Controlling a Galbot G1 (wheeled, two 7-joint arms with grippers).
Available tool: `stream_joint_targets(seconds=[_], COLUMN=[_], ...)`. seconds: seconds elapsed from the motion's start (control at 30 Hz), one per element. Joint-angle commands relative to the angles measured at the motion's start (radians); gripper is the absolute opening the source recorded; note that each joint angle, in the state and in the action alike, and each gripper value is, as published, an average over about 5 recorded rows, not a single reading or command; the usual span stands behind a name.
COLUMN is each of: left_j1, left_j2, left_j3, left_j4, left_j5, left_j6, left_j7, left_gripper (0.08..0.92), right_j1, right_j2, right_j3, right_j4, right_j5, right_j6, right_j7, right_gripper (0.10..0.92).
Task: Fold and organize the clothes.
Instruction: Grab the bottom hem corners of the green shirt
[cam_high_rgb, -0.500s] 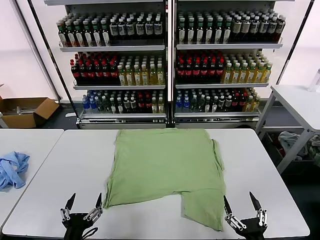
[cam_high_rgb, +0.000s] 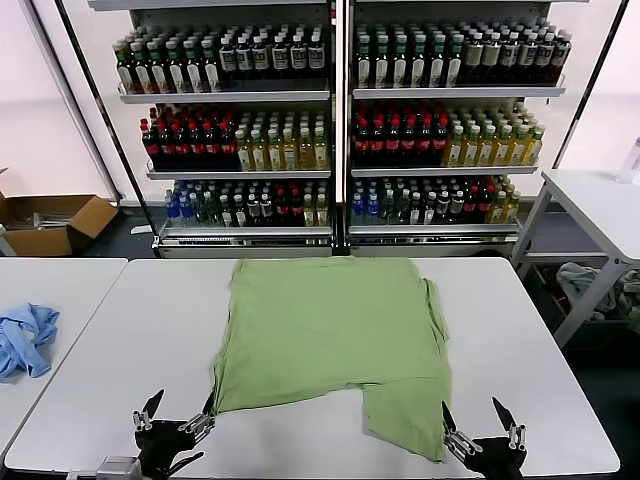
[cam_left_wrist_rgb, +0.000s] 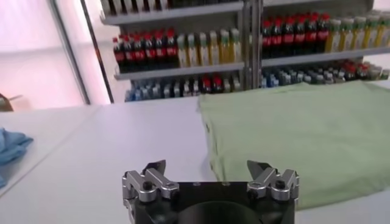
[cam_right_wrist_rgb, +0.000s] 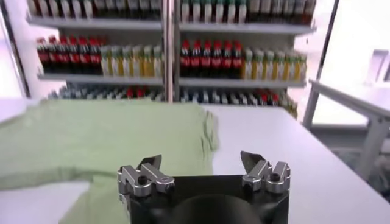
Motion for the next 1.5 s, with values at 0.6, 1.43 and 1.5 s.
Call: stream_joint_targets(seconds=[0.6,1.43,1.5], left_j1=[-0.126,-0.14,-0.142], left_j2=[-0.062,-0.079,-0.08], left_j3=[0.055,0.056,0.059], left_j4=[0.132,0.237,0.242], left_j5=[-0.122,-0.124,-0.122], left_j6=[0.023,-0.023,-0.025], left_j7=[0.099,0.098,0.1], left_gripper=[0.823,0.776,0.755], right_j1=[0.062,0.106,0.109], right_j2=[0.019,0.032,0.032], right_j3=[-0.07,-0.096,-0.099], right_j4=[-0.075,-0.12,-0.124], right_j5=[0.04,0.039,0.039], right_j6=[-0.087,-0.078,-0.079], right_j7=[-0.048,-0.085,-0.086], right_gripper=[0.823,0.823,0.823])
